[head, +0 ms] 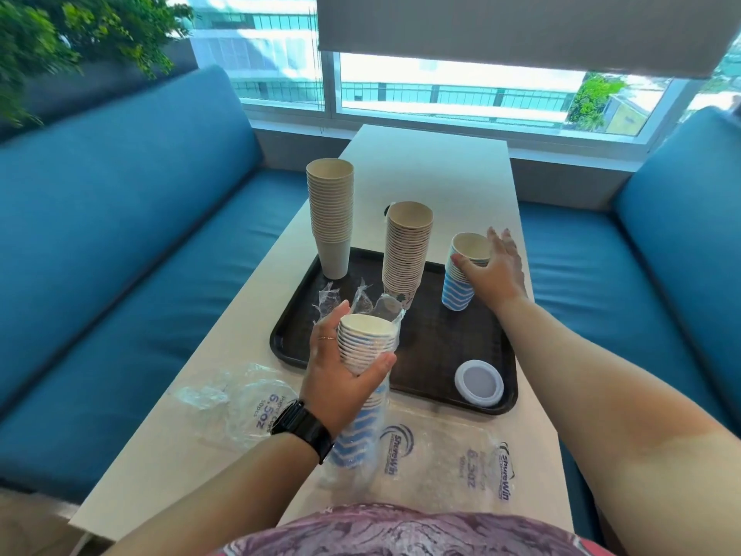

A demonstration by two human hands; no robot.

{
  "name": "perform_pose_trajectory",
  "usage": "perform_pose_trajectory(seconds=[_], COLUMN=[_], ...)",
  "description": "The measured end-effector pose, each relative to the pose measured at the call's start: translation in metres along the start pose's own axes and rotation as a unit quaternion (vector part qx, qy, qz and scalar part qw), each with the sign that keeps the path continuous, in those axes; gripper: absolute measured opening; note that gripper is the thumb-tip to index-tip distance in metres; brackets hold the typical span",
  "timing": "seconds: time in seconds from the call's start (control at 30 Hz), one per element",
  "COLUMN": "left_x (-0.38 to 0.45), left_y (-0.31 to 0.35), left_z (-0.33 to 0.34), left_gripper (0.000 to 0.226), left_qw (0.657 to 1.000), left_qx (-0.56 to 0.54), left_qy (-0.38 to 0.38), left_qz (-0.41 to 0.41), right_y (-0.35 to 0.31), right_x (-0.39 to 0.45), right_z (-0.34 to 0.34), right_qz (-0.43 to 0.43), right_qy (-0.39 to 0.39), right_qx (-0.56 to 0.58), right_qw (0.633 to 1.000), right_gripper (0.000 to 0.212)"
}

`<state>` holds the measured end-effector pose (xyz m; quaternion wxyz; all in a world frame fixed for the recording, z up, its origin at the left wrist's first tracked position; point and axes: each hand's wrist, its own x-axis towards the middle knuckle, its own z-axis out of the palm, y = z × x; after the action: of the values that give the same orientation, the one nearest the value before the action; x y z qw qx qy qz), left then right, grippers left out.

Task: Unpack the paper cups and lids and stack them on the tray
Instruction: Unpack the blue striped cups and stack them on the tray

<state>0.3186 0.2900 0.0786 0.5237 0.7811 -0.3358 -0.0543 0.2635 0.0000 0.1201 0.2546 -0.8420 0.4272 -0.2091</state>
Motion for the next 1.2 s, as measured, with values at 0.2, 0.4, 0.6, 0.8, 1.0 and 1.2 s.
perform_pose_trajectory(seconds=[0.2, 0.4, 0.6, 0.8, 1.0, 1.2], left_x=[0.000, -0.001, -0.002, -0.003, -0.004, -0.004], left_y=[0.001, 0.003, 0.003, 0.007, 0.006, 0.005], left_z=[-0.001, -0.001, -0.002, -0.004, -0.006, -0.006], left_gripper=[0.089, 0.090, 0.093, 0.094, 0.099, 0.107], left_qw=[1.000, 1.000, 1.000, 0.999, 0.999, 0.999], left_qx=[-0.007, -0.014, -0.015, -0.033, -0.040, -0.008], left_qy=[0.006, 0.000, 0.006, 0.008, 0.004, -0.002], left_qz=[0.002, 0.001, 0.003, 0.006, -0.011, -0.044], right_y=[-0.026, -0.065, -0.090, -0.106, -0.109, -0.112], right_x=[-0.026, -0.081, -0.112, -0.124, -0.131, -0.135], right_z=[-0.005, -0.004, -0.004, -0.010, -0.015, -0.019], right_qz=[-0.037, -0.086, -0.169, -0.226, -0.215, -0.229], right_qy=[0.112, 0.030, -0.123, -0.202, -0.251, -0.250], right_qx=[0.149, 0.237, 0.215, 0.118, 0.067, 0.032], right_qw=[0.982, 0.967, 0.954, 0.946, 0.941, 0.940], right_gripper=[0.042, 0.017, 0.013, 0.018, 0.012, 0.014])
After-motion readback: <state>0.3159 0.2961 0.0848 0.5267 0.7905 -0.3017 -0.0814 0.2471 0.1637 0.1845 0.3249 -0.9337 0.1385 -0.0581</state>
